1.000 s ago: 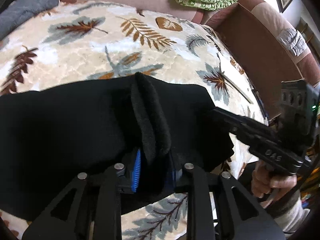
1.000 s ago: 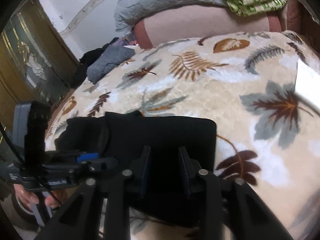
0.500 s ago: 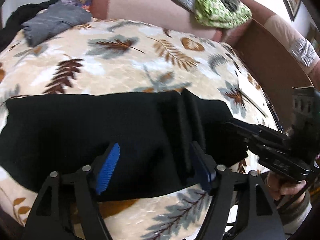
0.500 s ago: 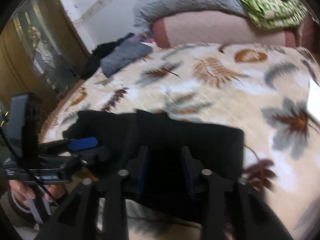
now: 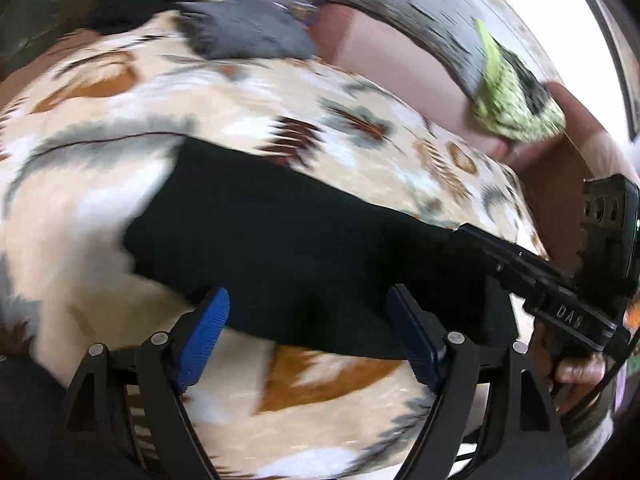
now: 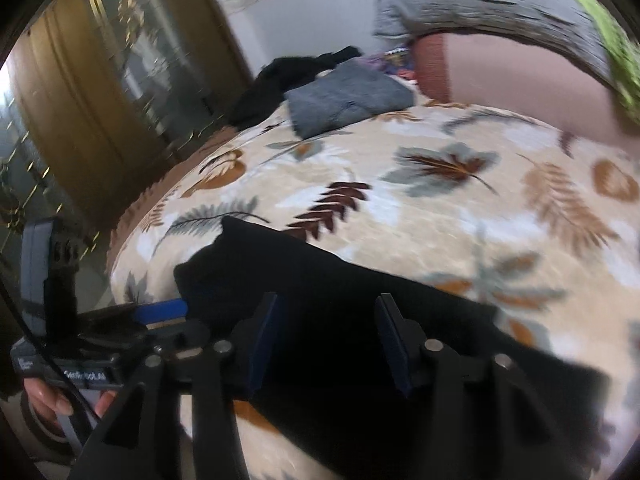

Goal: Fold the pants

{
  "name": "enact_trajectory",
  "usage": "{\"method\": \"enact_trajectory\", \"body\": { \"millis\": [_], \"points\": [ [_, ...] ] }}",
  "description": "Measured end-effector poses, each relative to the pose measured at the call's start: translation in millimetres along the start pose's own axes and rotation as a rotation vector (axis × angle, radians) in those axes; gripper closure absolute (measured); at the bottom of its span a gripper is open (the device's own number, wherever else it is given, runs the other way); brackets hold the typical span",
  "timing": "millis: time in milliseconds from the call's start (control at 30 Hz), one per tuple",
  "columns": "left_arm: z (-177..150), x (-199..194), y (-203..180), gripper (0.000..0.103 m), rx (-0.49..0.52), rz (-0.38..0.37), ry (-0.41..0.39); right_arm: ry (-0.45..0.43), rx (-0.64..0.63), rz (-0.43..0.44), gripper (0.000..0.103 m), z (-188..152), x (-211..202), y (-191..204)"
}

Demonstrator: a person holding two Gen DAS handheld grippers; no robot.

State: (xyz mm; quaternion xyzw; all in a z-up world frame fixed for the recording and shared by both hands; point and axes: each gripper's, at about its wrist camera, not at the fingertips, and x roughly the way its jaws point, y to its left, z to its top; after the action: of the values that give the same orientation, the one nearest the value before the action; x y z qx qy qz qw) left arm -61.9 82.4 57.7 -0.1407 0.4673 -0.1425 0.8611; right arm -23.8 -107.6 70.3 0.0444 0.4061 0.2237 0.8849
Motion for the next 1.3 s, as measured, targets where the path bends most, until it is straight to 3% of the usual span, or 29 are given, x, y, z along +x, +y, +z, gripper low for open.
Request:
{"method": "enact_trajectory", "body": {
  "millis": [100,267,467,767,833,867,900,967,1033,1167,1300],
  "points": [
    [-2.9,-8.9,20.5,0.021,-0.058,0.035,-0.026,0.035,-0.059,0.025,0.05,14.9,23.0,16.6],
    [-6.7,-5.7,48.8,0.02,-0.171,0.01,-0.015,0.089,-0.131,0.08,0.045,38.2,60.8,38.6],
    [-7.0,11.3,59.5,0.02,-0.212,-0.003,0.031,0.158,-0.166,0.128,0.044,57.8,105.4,48.2],
    [0.1,19.1,62.0,0.013,-0.193,-0.016,-0.016,0.263,-0.246,0.167,0.044,65.6,164.6,62.4],
    [1.6,19.9,62.5,0.013,-0.194,-0.021,-0.032,0.243,-0.245,0.163,0.058,63.8,166.4,64.8],
    [2.4,19.7,62.9,0.014,-0.193,-0.028,-0.042,0.23,-0.241,0.17,0.077,63.8,162.9,65.8],
    [3.2,18.1,63.9,0.016,-0.199,-0.04,-0.056,0.214,-0.236,0.18,0.087,64.1,156.8,67.5],
    [7.0,12.0,63.3,0.062,-0.2,-0.073,-0.086,0.167,-0.24,0.184,0.089,66.6,137.8,69.3],
    [12.3,-1.9,51.2,0.076,-0.132,-0.051,-0.126,0.092,-0.228,0.199,0.09,71.8,104.3,64.5],
    [18.2,-39.9,13.8,0.082,-0.01,-0.126,-0.232,-0.074,-0.129,0.245,0.09,75.5,22.8,32.8],
    [17.1,-71.2,-56.4,0.083,0.206,-0.25,-0.292,-0.224,-0.015,0.234,0.09,54.3,-58.8,-11.5]
  ]
}}
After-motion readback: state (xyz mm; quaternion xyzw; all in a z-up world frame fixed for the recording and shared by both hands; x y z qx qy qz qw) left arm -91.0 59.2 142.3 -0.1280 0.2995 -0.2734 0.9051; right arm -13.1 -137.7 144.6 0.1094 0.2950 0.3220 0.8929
